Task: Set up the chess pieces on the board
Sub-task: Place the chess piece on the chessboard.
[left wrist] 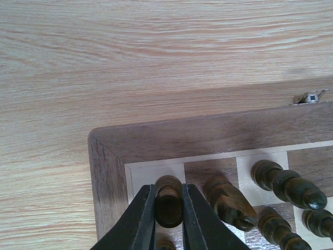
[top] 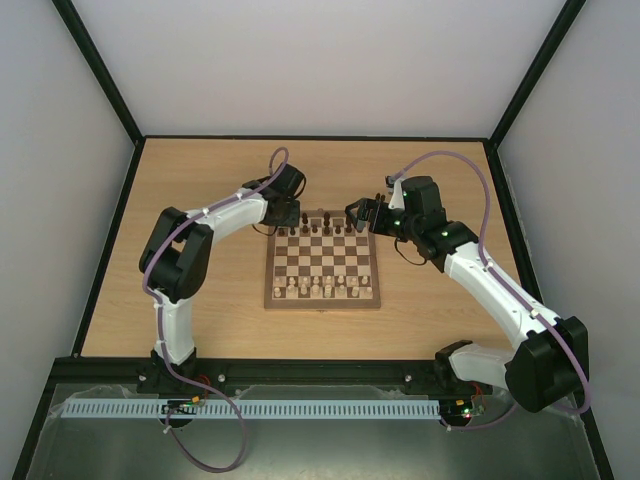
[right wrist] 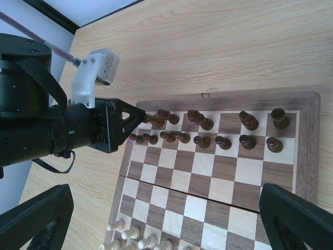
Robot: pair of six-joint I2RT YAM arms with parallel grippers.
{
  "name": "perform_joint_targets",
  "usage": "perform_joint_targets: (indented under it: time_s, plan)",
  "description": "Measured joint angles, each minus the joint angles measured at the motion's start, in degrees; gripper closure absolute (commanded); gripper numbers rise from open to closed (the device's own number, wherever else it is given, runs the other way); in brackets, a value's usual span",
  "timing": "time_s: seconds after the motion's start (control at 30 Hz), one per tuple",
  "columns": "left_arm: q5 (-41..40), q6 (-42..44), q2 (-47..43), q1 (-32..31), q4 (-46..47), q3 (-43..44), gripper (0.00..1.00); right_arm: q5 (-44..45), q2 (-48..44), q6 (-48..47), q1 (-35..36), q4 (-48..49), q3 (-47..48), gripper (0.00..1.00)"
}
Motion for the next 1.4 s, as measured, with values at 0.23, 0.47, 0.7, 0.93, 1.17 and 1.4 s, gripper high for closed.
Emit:
perform_joint_targets:
  time_s: [0.23,0.47,0.7,0.93,1.17,1.4]
  plan:
    - [0.00,0.00,0.00,0.00,-0.02,-0.11,0.86,0.00,0.00,0.00,0.00,0.00,0.00,0.01]
    - [0.07,-0.11,0.02,-0.02,0.00,-0.22,0.83,0.00,0.24,0.00,0.00,0.02,0.00,0.01]
    - [0.07,-0.07,0.02,-0.02,-0.02,-0.22,0.80,0.00,0.24,0.00,0.00,0.02,0.00,0.01]
    - [0.04,-0.11,0.02,-0.02,-0.02,-0.22,0.78,0.00,0.24,0.00,0.00,0.00,0.00,0.02]
    - [-0.13,-0.17,-0.11,-0.02,-0.17,-0.22,0.66,0.15,0.24,-0.02,0.00,0.00,0.00,0.01]
    - [-0.94,0.42,-5.27,-0.02,-0.72,-0.68,0.37,4.07,0.74,-0.90,0.02,-1.14,0.04,0.01]
